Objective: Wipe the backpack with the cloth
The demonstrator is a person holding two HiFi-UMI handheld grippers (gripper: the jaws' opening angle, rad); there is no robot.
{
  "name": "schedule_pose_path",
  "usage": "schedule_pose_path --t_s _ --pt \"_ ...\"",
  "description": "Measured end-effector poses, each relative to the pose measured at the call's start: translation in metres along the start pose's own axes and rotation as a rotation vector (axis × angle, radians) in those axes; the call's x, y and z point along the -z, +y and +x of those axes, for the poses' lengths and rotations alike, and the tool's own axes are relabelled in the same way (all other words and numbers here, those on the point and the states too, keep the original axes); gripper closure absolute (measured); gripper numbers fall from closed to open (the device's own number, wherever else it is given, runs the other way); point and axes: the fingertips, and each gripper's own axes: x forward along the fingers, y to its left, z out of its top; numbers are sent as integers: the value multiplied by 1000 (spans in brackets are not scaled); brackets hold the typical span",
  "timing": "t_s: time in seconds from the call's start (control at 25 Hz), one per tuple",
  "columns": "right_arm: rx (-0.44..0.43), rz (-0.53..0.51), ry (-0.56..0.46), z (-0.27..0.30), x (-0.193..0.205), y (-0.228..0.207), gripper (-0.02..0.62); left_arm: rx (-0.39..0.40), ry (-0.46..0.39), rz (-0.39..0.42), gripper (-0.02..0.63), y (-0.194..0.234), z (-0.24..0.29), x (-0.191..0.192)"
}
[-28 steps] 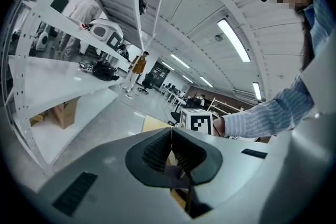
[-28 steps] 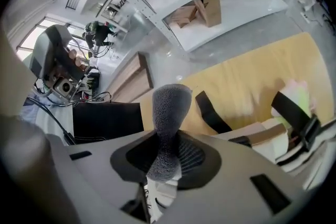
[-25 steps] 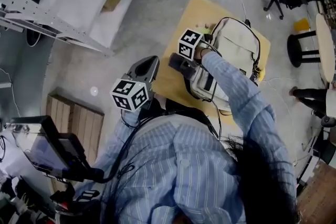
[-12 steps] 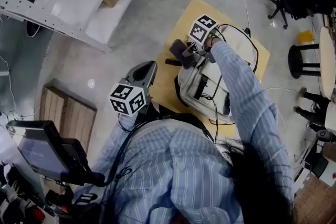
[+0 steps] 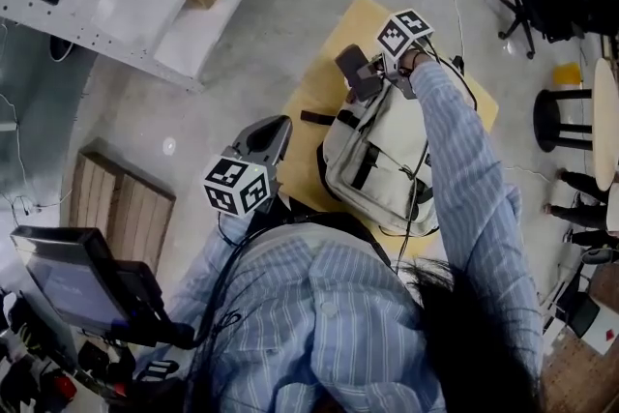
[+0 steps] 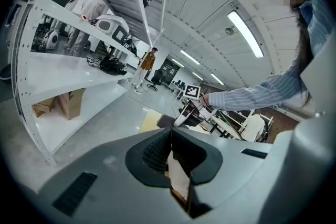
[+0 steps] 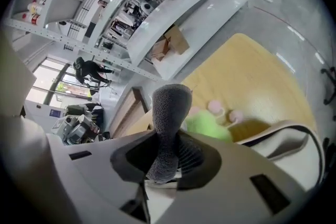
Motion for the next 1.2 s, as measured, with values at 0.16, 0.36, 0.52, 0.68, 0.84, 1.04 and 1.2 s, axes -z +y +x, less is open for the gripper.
schedule_pose_path --t_s 0.16,0.36,0.52,0.68,0.84,1.04,1.2 --pt "1 29 -17 -14 1 -19 502 -3 21 4 601 -8 4 7" --pt "2 110 -79 -27 -18 -42 502 -7 42 12 601 -3 2 5" --pt "90 186 -133 -45 -25 -86 502 -15 50 18 601 -4 9 4" --pt "139 251 -177 -73 -16 -127 502 -26 58 23 601 -11 16 6" --pt "114 325 -272 -98 -19 -150 502 -36 74 24 601 -9 18 10" --pt "125 411 -356 -125 -14 -179 502 -34 95 29 601 -8 23 11" --pt "88 482 -427 -134 -16 -184 502 -18 102 37 601 -9 30 8"
